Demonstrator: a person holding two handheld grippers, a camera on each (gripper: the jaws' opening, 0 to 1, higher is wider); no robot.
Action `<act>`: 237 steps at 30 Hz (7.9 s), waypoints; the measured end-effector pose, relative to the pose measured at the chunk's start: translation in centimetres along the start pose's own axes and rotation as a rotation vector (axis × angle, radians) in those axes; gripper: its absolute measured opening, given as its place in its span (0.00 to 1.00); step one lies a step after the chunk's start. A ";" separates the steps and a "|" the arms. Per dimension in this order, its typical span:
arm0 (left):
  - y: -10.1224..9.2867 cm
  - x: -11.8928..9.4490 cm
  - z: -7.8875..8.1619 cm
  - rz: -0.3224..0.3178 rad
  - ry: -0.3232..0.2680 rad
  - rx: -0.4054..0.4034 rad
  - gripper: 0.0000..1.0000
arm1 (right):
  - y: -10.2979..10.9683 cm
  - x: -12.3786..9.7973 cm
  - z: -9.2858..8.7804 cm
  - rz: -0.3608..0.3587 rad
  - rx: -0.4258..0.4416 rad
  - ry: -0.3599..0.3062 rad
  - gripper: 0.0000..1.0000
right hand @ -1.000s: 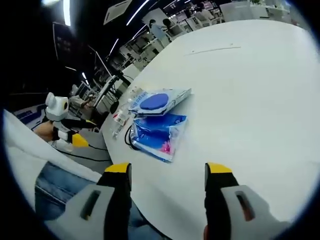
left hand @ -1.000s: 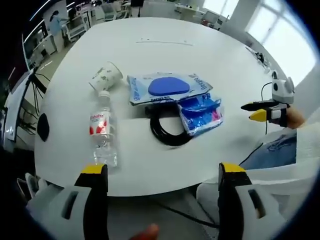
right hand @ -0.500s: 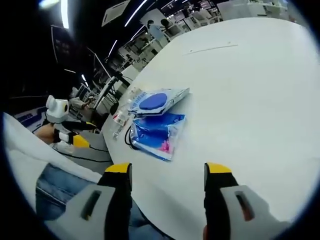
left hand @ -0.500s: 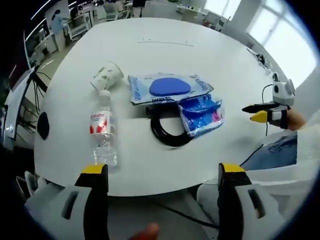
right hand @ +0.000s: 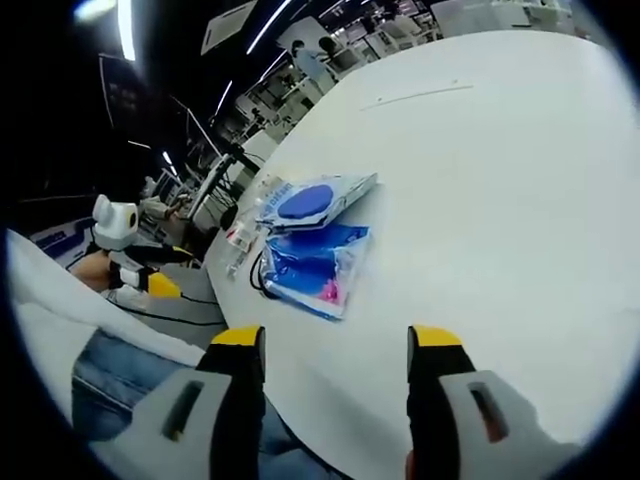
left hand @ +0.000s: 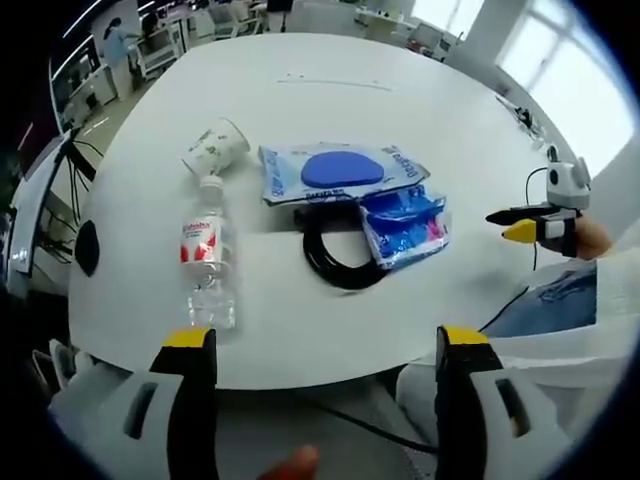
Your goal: Arrange the tabletop items into an orderly group along one side of the table until the central work area is clear of visible clutter.
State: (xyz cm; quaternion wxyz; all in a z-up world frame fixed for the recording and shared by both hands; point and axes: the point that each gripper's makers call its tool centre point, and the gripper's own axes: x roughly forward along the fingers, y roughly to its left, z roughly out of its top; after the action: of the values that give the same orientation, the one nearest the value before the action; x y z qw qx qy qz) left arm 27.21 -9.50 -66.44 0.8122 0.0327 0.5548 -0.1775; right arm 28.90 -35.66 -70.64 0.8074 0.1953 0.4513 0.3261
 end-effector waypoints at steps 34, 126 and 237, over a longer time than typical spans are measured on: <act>1.0 0.7 0.7 0.000 0.006 0.025 0.92 | 0.2 0.2 0.4 -0.012 0.014 -0.013 0.55; 5.3 10.1 9.2 -0.098 -0.233 -0.318 0.42 | -0.1 11.6 9.1 -0.076 0.052 -0.007 0.26; -3.9 18.3 22.0 -0.269 -0.236 -0.015 0.00 | -12.9 6.7 15.8 -0.315 -0.028 -0.191 0.00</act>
State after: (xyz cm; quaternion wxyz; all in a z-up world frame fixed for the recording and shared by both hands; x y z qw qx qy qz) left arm 51.42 -23.30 -74.20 0.8407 -0.0687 0.4565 -0.2829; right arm 49.51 -40.42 -74.37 0.8901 0.1412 0.3933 0.1819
